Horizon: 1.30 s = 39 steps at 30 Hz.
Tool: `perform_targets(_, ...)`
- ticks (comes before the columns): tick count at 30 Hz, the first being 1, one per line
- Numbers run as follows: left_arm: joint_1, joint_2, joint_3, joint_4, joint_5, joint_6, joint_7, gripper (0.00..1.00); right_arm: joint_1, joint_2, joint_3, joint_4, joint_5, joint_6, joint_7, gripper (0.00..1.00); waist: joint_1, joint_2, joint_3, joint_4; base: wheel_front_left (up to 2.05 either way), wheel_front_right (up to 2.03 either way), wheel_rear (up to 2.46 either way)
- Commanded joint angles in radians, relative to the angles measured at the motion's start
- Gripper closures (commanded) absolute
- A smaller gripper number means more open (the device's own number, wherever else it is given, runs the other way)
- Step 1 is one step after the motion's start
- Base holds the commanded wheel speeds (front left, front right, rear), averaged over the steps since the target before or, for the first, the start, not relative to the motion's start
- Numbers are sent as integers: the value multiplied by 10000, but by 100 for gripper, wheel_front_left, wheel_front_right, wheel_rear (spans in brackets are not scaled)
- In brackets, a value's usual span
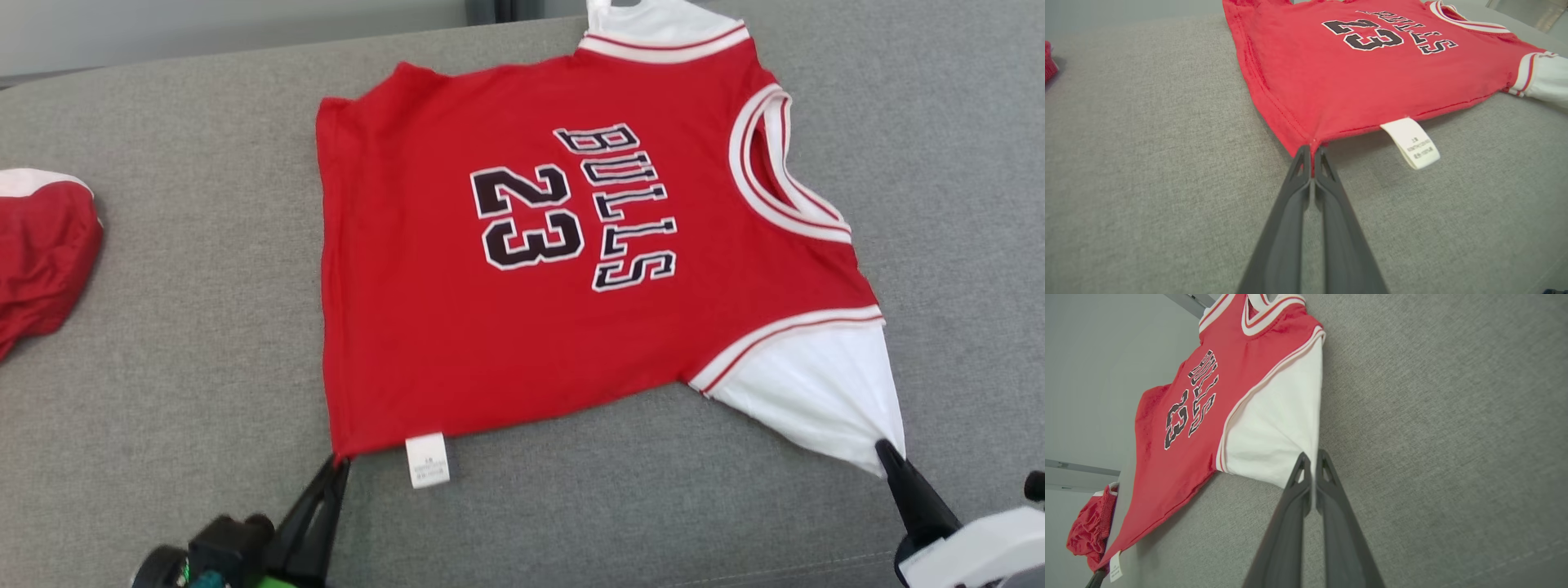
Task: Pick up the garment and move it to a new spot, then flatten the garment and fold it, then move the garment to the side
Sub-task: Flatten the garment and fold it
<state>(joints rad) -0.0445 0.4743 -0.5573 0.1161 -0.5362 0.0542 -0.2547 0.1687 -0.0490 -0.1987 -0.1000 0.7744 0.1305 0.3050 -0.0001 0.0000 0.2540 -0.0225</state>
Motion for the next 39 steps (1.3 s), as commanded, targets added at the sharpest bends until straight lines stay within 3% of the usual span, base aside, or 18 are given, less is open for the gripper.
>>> perform_targets(1, 600, 30, -50, -497, -199, 190, 128, 100, 505, -28, -48, -348, 165, 2, 71, 100, 1, 0, -266, 82, 0, 0, 0)
perform_targets(7, 1496, 247, -282, -2511, -691, 426, 1119, 100, 1386, -27, -357, -1270, 513, 3, 302, 100, 1, 0, -85, 212, 0, 0, 0)
perform_targets(15, -37, 712, 128, -3134, -1494, -29, 2739, 100, -847, -28, -556, -1124, -234, 3, 1423, 100, 1, 0, 184, 249, 0, 0, 0)
perform_targets(22, -1901, 552, 412, -2520, -2384, -468, 3995, 100, -3776, -22, -836, -268, -1432, 3, 2373, 100, 1, 0, 789, 395, 0, 0, 0)
perform_targets(25, -2749, 458, 411, -1779, -2264, -538, 4307, 100, -4825, -25, -815, 210, -2085, 3, 2644, 100, 1, 0, 1094, 500, 0, 0, 0)
perform_targets(32, -4109, -78, 181, -228, -2266, -897, 4533, 100, -6640, -34, -607, 1401, -3376, 3, 2373, 100, 1, 0, 1509, 683, 0, 0, 0)
perform_targets(33, -4195, -93, 151, -118, -2224, -947, 4515, 85, -6746, -27, -525, 1506, -3476, 3, 2267, 89, 1, 0, 1522, 691, 0, 0, 0)
perform_targets(34, -4288, -109, 128, 9, -2146, -986, 4423, 11, -6826, -25, -467, 1604, -3610, 3, 2120, 0, 1, 0, 1522, 695, 0, 0, 0)
perform_targets(35, -4291, -165, 163, 105, -2153, -932, 4333, 0, -6844, -31, -456, 1690, -3721, 3, 2010, 0, 1, 0, 1503, 696, 0, 0, 0)
perform_targets(39, -3739, -183, 329, 51, -2179, -631, 3932, 0, -6326, -62, -217, 1414, -4349, 3, 1705, 0, 1, 0, 1331, 646, 0, 0, 0)
